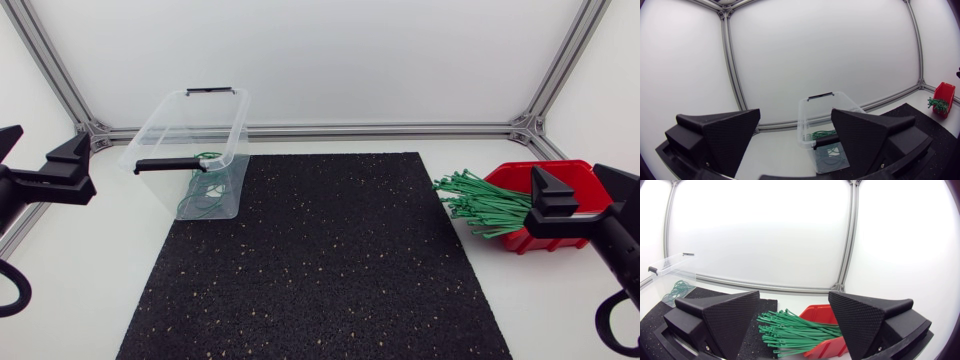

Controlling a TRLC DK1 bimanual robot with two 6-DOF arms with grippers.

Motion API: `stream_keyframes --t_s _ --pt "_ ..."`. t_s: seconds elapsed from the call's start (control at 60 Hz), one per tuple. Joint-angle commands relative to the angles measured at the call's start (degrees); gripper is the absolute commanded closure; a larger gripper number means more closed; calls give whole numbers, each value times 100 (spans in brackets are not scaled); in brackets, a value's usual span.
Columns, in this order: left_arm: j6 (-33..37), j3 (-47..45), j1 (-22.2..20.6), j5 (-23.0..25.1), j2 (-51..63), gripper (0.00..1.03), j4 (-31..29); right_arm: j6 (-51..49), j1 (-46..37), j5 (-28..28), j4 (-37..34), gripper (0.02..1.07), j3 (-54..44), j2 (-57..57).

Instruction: Take a green cable tie from the red box, thread the tail through the head to close it, then place it in the transparent bin on the left.

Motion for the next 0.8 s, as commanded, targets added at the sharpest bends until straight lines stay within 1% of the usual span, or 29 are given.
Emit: stream_keyframes --t_s 0.0,0.567,0.783 --pt "-174 -285 61 65 -263 4 76 129 -118 -138 73 7 -302 -239" --pt "-771 -1762 97 389 -1931 4 -423 556 -787 -1420 145 7 -1867 -1912" --pt "-1008 -2349 112 518 -2593 4 -621 558 -790 -1426 145 7 -1874 -1920"
